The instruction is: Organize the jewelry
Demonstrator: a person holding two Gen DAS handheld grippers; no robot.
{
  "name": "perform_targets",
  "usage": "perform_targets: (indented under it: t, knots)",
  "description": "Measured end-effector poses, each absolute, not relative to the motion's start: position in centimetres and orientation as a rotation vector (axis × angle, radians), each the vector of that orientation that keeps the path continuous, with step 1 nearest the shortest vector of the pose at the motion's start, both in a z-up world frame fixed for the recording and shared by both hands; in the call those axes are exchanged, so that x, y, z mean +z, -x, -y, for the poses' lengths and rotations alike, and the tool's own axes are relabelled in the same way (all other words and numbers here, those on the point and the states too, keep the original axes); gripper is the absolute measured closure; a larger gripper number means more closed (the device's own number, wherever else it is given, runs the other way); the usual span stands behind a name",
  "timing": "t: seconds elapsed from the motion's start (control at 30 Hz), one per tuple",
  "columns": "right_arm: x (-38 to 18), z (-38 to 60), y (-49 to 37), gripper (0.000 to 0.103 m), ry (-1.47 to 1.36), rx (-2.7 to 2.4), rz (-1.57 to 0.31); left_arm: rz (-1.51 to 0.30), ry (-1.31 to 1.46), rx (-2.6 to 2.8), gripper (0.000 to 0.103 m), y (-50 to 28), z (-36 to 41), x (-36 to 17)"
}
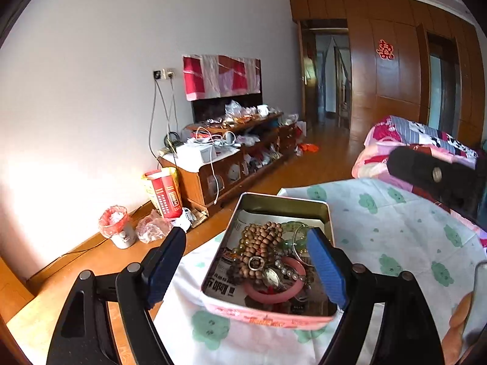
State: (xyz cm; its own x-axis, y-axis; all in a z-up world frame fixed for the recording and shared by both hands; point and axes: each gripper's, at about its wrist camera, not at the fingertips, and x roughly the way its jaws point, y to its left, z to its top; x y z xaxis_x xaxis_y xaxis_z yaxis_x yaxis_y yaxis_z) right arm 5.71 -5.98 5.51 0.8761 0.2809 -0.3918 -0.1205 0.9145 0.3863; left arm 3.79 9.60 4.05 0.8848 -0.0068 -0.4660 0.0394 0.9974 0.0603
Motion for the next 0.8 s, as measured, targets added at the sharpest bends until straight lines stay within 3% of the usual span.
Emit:
perform_targets:
  t: [0.3,0.8]
  knots:
    - [8.0,4.1,0.5,0.0,-0.188,0.076,-0.29,-0.425,-0.033,-0.01,0.021,0.6,-10.5,6.3]
    - [9.1,3.7,3.0,0.0,-0.154,0.051,-0.208,-0.362,-0.053,0.038,0.02,2.4,-10.2,7.2]
